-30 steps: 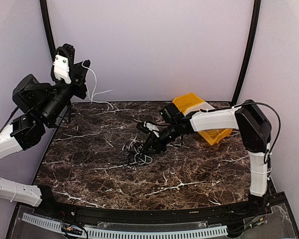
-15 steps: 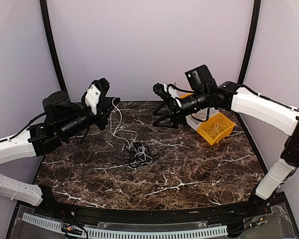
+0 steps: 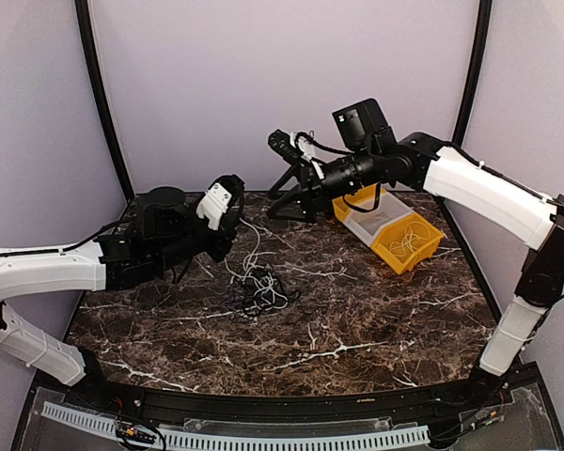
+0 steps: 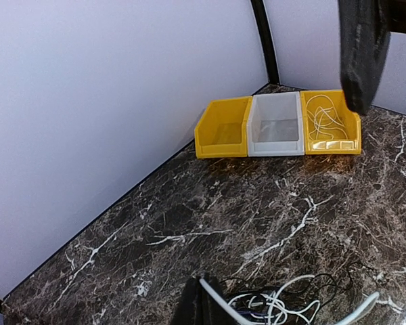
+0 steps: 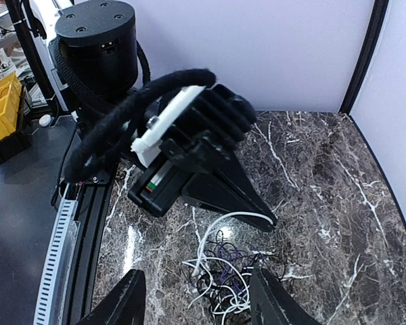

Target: Untangle the cables

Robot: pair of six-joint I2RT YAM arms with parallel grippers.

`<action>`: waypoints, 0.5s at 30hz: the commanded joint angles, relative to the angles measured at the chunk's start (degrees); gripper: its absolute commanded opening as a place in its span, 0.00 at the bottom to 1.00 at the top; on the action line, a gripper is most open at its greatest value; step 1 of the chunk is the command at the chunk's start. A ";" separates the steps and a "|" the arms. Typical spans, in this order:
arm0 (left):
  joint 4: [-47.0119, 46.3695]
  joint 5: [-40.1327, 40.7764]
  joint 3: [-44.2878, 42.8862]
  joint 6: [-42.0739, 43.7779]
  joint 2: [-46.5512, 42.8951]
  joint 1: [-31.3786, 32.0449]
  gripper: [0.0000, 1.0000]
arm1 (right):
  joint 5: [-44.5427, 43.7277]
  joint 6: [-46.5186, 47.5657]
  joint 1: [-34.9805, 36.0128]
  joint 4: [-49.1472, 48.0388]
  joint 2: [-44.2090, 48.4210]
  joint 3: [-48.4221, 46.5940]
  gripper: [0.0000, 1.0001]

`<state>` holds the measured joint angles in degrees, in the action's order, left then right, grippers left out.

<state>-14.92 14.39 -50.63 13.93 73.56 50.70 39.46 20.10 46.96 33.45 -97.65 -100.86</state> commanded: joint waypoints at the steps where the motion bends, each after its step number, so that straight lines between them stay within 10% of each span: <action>1: -2.02 5.42 -2.32 -4.89 1.17 0.02 0.00 | -4.43 -2.38 2.41 -1.19 -1.69 -1.97 0.53; 15: -5.23 1.62 -2.67 -13.66 2.69 0.02 0.00 | -17.61 -2.84 5.92 -4.01 -5.39 -3.24 0.52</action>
<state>-17.72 17.69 -51.62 2.83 76.07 50.70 26.50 18.63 52.27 32.10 -101.32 -101.38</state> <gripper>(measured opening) 0.012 0.524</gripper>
